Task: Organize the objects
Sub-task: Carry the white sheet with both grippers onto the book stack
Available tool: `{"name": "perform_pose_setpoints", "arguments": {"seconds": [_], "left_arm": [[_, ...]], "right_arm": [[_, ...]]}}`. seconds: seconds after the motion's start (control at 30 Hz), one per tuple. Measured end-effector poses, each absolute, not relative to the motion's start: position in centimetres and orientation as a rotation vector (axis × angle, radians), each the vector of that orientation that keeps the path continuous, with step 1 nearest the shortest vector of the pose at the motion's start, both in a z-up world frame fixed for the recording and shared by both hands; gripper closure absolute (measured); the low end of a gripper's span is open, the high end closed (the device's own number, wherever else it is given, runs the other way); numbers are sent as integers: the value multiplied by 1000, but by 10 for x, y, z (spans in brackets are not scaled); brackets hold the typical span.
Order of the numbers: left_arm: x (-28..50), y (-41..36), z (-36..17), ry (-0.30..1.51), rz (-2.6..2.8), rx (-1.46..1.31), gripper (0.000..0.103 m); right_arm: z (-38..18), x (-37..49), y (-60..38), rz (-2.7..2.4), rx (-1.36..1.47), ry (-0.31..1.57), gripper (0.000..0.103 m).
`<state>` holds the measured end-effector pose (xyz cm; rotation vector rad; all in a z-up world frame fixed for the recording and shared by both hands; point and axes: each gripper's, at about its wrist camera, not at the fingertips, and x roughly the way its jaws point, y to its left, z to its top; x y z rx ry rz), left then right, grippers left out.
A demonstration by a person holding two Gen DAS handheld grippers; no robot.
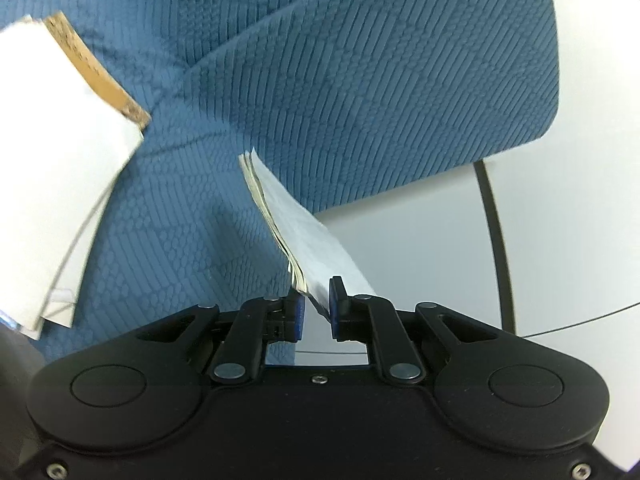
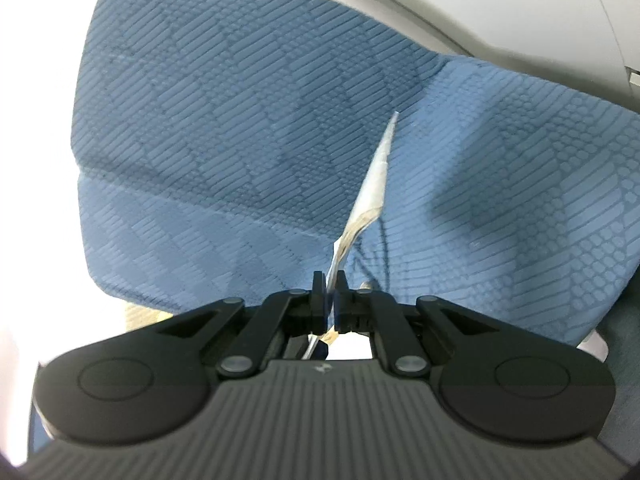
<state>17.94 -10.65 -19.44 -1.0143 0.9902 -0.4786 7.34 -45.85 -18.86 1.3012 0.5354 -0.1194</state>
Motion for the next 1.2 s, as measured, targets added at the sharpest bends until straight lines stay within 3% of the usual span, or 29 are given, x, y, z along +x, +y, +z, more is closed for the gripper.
{"name": "perform_pose_setpoints", "arguments": {"seconds": [0.53, 1.2], "left_arm": [[158, -13, -138, 846, -438, -1004, 92], [170, 89, -195, 892, -399, -1013, 92]], "right_arm": [[-140, 103, -381, 28, 1254, 558, 94], [-173, 134, -288, 32, 1220, 660, 93]]}}
